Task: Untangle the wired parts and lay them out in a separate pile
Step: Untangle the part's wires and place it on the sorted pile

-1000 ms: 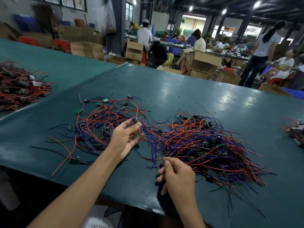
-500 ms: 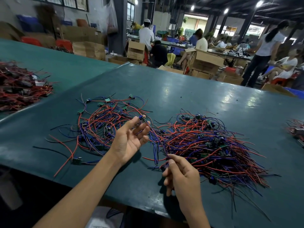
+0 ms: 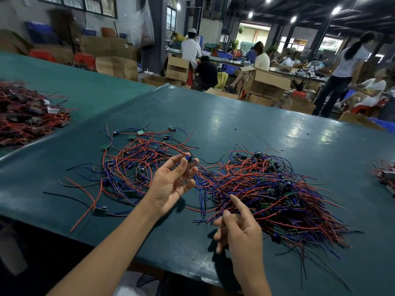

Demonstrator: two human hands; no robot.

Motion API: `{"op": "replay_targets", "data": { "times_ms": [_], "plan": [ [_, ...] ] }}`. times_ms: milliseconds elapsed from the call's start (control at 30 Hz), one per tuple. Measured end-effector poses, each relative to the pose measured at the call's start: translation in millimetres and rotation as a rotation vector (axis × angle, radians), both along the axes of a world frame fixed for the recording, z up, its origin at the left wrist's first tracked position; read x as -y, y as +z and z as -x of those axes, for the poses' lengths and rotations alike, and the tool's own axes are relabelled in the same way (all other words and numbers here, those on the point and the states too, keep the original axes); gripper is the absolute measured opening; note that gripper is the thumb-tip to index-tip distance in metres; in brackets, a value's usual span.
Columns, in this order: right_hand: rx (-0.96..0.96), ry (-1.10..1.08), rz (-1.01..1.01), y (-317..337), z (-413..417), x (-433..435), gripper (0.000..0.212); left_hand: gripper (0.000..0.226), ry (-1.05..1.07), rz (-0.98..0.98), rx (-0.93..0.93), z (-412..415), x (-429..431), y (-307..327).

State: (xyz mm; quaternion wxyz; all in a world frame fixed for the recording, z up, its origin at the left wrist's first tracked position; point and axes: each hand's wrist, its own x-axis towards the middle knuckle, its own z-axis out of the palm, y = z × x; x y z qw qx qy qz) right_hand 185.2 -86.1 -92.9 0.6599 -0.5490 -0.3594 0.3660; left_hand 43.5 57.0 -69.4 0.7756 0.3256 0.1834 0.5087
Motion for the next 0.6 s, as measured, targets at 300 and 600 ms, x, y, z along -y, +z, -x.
{"op": "replay_targets", "data": {
  "times_ms": [300,600],
  "plan": [
    [0.036,0.009,0.029,2.5,1.7,-0.9,0.036,0.044,-0.029,-0.043,0.065,-2.5,-1.1,-2.2],
    [0.062,0.020,0.053,3.3,2.7,0.7,0.032,0.038,-0.005,-0.087,0.044,-4.7,1.7,-3.8]
  ]
}}
